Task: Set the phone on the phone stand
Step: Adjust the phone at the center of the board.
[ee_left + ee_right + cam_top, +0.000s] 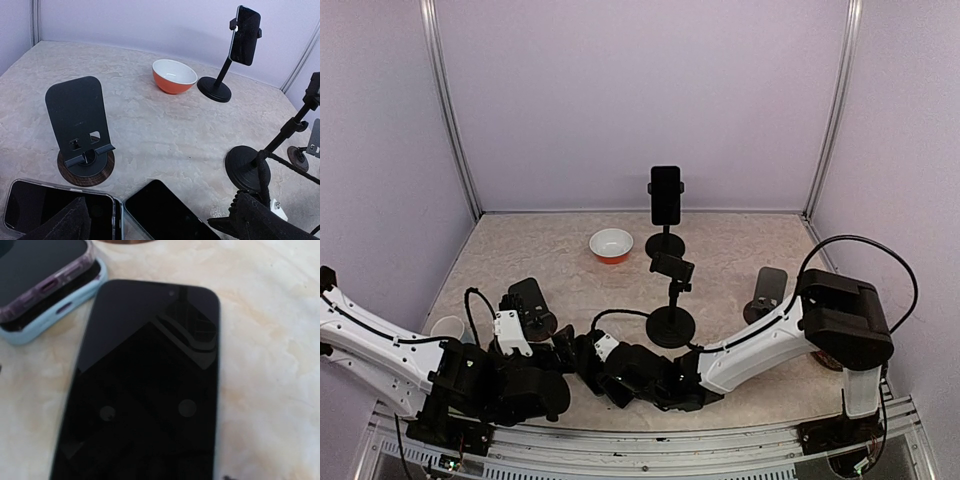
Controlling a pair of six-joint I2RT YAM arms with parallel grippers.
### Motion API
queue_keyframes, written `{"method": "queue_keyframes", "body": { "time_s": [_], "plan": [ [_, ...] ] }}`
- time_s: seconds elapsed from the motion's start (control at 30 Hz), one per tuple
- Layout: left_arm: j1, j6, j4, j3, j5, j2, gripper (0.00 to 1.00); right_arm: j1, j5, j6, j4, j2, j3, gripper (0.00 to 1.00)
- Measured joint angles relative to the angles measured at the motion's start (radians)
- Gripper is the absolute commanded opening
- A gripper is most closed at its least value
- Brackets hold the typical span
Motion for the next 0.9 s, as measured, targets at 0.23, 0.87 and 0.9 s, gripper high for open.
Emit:
{"method": "queue_keyframes", "body": {
  "time_s": [0.23, 0.87, 0.9],
  "plan": [
    [-0.005, -0.031, -0.048, 0.0, -0.005, -0.012, 0.99, 0.0, -0.055, -0.042, -0.084, -0.031, 0.028, 0.82],
    [-0.013, -0.149, -0.212, 0.007, -0.037, -0.098, 0.99, -0.047, -0.137, -0.021, -0.267, 0.079, 0.222, 0.96],
    [-0.014, -0.152, -0.214, 0.007, -0.037, -0.098, 0.99, -0.049, -0.145, -0.014, -0.269, 0.083, 0.229, 0.96]
  ]
}}
